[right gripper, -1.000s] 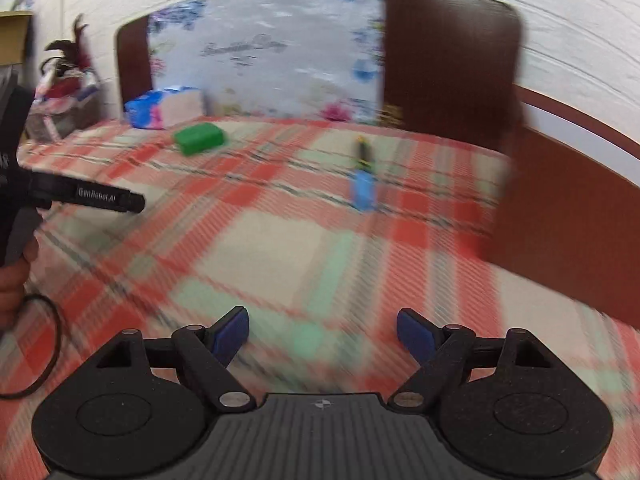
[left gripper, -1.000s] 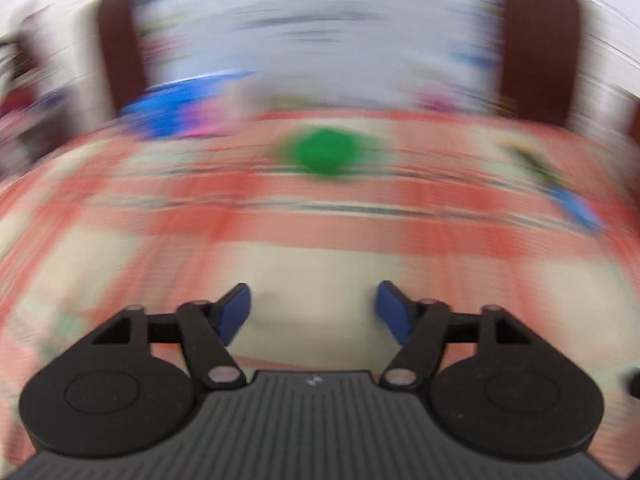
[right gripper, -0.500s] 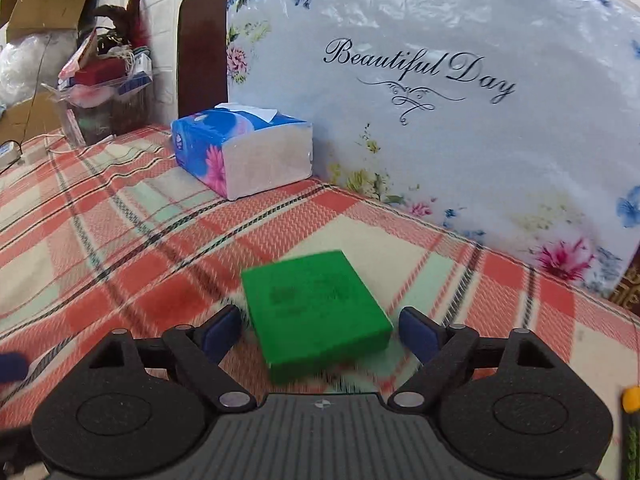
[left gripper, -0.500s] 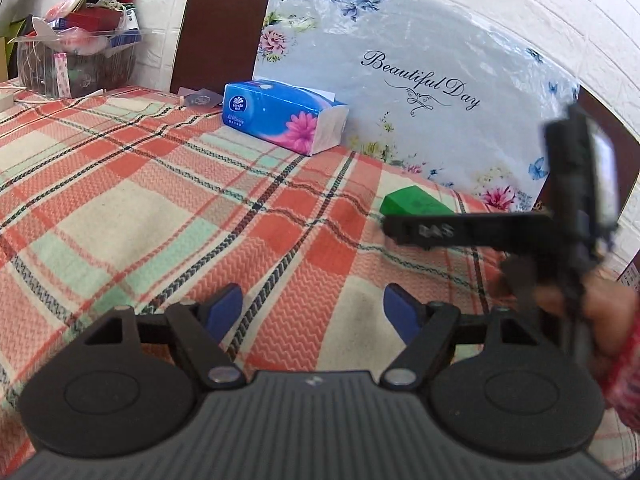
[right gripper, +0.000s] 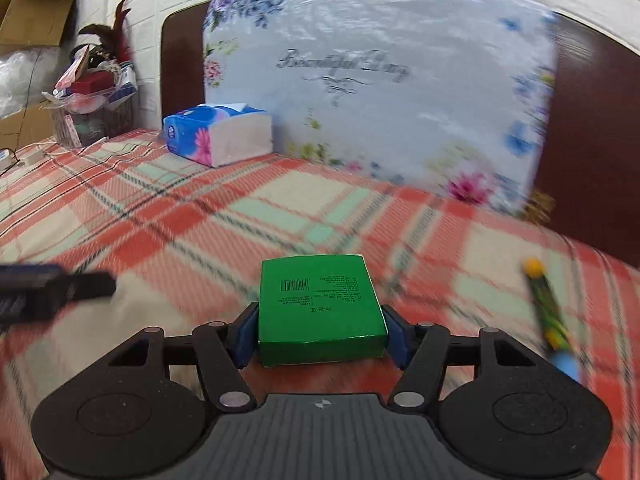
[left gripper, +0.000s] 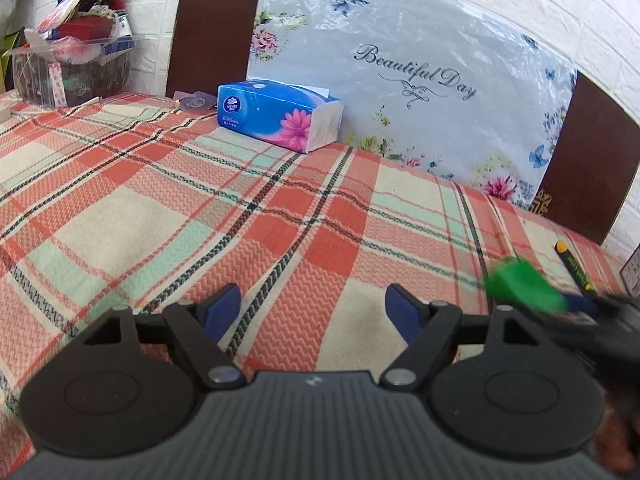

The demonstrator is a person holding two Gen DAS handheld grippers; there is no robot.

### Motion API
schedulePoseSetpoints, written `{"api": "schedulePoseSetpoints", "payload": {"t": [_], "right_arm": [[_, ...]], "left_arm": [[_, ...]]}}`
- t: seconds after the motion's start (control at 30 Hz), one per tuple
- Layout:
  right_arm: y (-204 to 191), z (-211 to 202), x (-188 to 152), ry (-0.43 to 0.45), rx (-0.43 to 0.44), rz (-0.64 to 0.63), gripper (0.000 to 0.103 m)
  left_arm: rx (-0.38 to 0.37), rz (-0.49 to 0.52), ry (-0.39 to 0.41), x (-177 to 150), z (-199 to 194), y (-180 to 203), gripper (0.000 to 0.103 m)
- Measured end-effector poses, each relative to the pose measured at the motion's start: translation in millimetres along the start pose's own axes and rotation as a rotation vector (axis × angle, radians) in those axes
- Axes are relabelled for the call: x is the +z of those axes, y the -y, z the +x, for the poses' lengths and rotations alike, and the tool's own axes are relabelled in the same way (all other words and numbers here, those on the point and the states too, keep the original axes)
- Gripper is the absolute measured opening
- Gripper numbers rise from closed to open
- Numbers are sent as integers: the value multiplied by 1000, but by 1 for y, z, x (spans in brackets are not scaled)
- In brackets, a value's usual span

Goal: Organize objects
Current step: 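Carry the green box into the brown box and open the right gripper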

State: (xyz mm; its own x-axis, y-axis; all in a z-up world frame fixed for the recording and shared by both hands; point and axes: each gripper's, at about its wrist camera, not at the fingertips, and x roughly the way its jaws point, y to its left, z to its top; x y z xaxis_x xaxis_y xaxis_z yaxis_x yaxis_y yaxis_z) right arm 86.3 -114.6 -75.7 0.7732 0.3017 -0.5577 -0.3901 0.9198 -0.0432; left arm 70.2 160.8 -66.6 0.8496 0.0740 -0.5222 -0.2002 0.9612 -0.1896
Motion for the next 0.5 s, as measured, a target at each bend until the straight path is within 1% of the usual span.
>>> {"api": "schedulePoseSetpoints", "payload": {"t": [0.1, 0.2, 0.27, 0.3, 0.37, 0.4, 0.43, 0.5], "right_arm": [[27, -47, -33, -18, -59, 52, 61], [59, -95, -67, -35, -166, 105, 61], [85, -126, -89, -46, -238, 186, 61], [97, -141, -99, -46, -265, 235, 61], [113, -167, -116, -40, -323, 296, 61], [116, -177, -123, -35, -355, 307, 61], [118, -185, -131, -29, -373, 319, 62], [121, -194, -139, -9, -362, 341, 66]], "left_arm": [[23, 51, -13, -1, 2, 9, 82], [60, 138, -43, -2, 5, 24, 82], [96, 198, -67, -2, 5, 39, 82], [79, 196, -90, -2, 2, 47, 82], [-20, 150, -155, -5, -9, 68, 82], [-72, 150, -185, -8, -16, 86, 82], [-137, 156, -221, -11, -23, 106, 81], [-289, 206, -271, -22, -43, 152, 81]]}}
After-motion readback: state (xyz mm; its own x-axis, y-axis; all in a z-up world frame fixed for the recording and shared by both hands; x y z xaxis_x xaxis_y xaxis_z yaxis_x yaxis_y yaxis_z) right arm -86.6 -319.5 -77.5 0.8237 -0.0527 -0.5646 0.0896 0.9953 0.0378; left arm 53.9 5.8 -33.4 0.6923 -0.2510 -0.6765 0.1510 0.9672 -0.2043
